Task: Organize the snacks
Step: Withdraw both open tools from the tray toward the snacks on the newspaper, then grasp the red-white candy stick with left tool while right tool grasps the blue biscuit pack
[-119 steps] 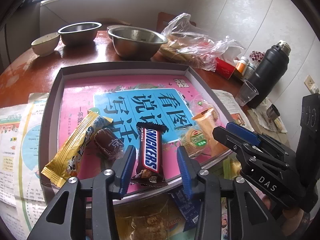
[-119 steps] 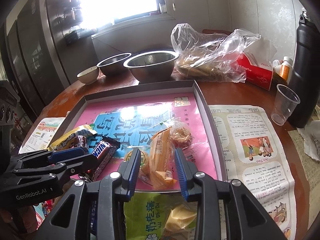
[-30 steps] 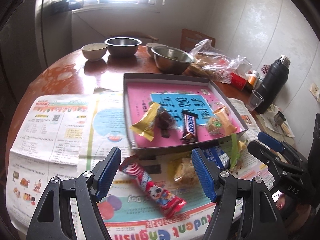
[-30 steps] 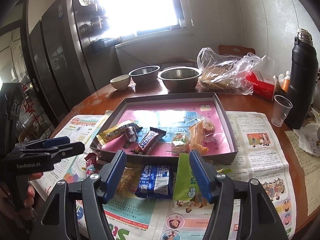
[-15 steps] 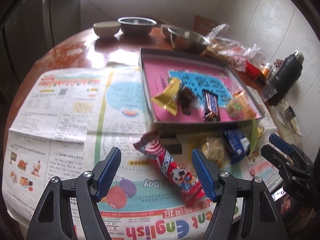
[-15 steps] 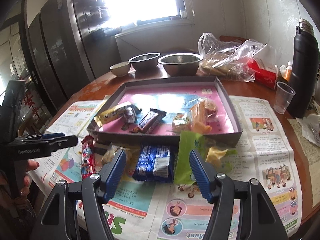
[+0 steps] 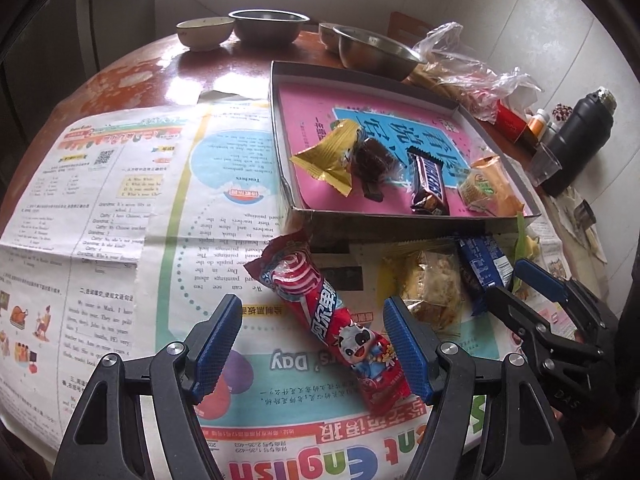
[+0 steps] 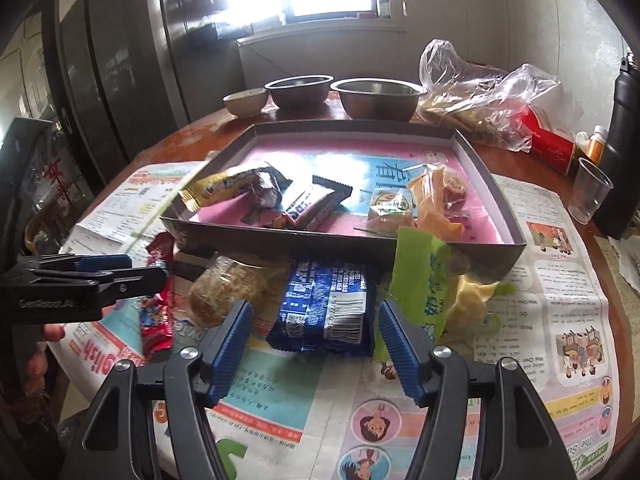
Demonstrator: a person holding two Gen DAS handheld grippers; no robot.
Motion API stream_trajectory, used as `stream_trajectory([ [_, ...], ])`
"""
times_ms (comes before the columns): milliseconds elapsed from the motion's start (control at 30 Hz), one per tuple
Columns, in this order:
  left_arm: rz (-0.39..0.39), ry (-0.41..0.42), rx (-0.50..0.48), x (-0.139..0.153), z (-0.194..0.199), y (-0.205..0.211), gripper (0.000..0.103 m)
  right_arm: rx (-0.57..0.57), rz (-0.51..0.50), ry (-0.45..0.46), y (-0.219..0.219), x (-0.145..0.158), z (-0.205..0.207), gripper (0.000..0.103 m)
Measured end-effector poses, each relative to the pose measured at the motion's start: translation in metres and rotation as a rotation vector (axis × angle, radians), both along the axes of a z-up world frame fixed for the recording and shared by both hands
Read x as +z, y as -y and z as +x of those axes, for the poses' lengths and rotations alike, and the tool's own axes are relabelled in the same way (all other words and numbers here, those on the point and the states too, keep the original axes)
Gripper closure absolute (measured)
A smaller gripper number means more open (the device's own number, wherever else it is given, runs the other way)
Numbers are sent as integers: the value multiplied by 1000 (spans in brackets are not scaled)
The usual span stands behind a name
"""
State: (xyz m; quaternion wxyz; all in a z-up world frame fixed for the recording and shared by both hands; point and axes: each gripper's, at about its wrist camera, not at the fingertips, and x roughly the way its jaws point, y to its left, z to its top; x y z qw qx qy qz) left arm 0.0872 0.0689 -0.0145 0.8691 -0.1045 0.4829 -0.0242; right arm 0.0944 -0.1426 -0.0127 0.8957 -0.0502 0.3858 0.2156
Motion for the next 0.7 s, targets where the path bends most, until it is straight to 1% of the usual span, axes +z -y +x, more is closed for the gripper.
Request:
stream_trajectory([
  [300,7,-11,3,-8,5,3,28,-11,-45,-24,-9,-14,15,42],
  [533,20,-2,11,-11,8,7,28,-6,-103,18,-19,-20,14,42],
  [700,60,5,8,-12,8,12,29,-7,-122,42,-22,-22,10,47],
])
